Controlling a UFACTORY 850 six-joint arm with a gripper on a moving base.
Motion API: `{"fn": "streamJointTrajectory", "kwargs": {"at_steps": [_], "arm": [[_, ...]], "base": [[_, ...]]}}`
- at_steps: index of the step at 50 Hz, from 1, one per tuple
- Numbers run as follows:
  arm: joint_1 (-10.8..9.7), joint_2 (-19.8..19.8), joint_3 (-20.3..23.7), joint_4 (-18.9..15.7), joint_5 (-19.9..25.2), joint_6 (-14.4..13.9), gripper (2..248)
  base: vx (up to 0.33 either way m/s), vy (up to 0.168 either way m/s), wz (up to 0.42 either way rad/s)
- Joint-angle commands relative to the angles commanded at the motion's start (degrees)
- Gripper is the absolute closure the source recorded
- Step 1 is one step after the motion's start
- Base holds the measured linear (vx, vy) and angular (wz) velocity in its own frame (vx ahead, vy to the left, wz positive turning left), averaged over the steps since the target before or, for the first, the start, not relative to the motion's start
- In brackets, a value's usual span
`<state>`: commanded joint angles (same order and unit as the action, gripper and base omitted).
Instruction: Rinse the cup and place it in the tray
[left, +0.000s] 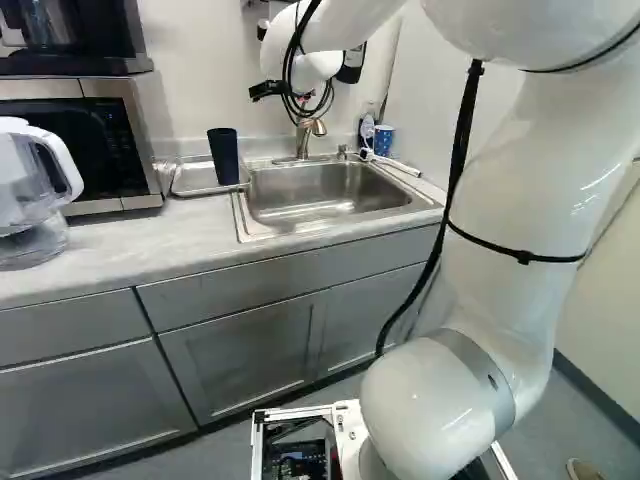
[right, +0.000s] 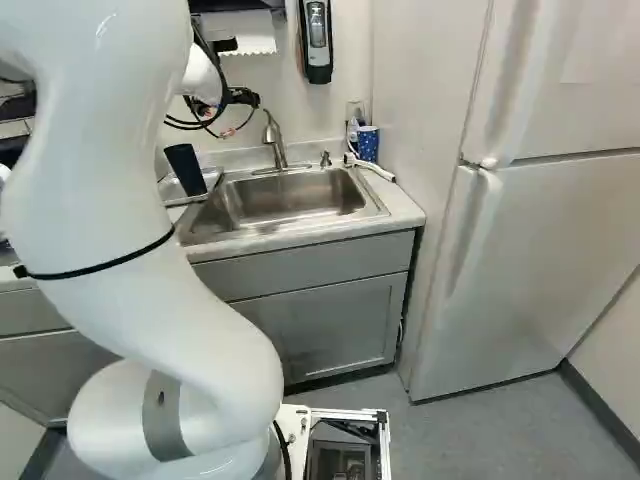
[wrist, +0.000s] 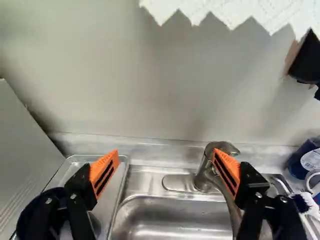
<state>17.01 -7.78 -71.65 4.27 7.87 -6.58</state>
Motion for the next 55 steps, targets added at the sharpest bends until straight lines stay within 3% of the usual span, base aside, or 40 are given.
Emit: {"fn": "streamJointTrajectory", "kwargs": {"at_steps": [26,55], "arm": [[1.38,6.20,6.46,0.00,-5.45,0.00,3],[0.85,12.55,12.74,0.00,-14.82,0.00,3]], "base": [[0.000,0.000,0.000],[0.000,0.000,0.000]]}}
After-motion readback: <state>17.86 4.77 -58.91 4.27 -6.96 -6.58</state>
